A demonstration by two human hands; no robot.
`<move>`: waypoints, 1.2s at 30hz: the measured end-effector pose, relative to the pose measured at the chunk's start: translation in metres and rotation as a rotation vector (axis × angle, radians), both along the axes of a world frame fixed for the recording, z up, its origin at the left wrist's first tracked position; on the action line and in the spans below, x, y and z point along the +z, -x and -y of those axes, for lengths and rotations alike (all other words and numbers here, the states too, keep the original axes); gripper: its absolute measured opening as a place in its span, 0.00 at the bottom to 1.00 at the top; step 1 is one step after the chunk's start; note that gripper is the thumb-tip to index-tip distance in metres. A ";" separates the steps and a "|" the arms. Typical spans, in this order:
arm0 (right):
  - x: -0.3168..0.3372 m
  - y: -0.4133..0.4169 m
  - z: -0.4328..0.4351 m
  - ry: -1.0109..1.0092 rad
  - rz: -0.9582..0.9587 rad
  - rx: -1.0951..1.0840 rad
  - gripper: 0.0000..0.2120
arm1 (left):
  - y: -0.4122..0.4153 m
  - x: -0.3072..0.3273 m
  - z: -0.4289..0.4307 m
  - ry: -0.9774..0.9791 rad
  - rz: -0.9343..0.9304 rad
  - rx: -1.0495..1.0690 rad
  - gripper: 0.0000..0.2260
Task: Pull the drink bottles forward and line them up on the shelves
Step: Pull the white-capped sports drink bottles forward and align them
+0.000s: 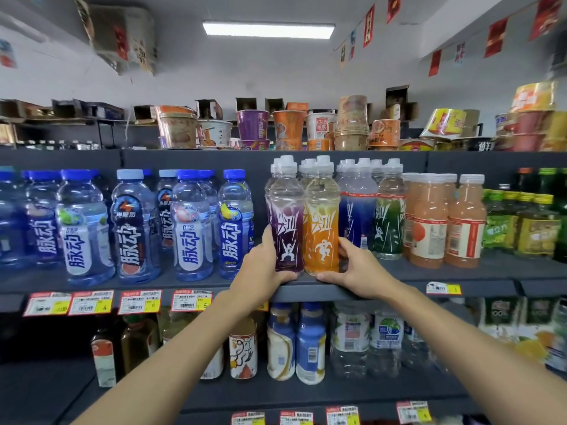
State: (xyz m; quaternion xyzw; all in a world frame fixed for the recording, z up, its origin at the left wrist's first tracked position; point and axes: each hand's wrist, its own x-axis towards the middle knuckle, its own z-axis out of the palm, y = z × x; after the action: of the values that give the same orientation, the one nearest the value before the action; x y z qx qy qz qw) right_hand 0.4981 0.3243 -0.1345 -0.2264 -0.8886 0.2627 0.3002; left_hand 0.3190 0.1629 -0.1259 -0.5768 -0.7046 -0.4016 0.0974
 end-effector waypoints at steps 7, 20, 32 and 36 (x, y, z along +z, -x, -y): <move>-0.009 0.004 -0.001 -0.027 -0.071 0.007 0.36 | 0.005 -0.008 -0.002 -0.023 -0.008 0.017 0.43; -0.001 0.009 -0.003 -0.020 -0.007 0.027 0.39 | 0.004 -0.008 0.008 0.004 -0.035 0.064 0.39; 0.003 0.006 -0.003 -0.027 -0.017 0.024 0.45 | 0.000 -0.006 0.010 0.049 -0.023 0.052 0.33; 0.002 0.006 -0.001 -0.059 -0.022 -0.001 0.42 | -0.001 -0.006 0.011 0.051 -0.023 0.050 0.32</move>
State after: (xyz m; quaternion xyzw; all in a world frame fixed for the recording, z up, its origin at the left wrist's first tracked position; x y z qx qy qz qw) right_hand 0.4921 0.3257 -0.1328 -0.2152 -0.8925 0.2387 0.3165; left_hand 0.3198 0.1518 -0.1317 -0.5660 -0.7275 -0.3744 0.1008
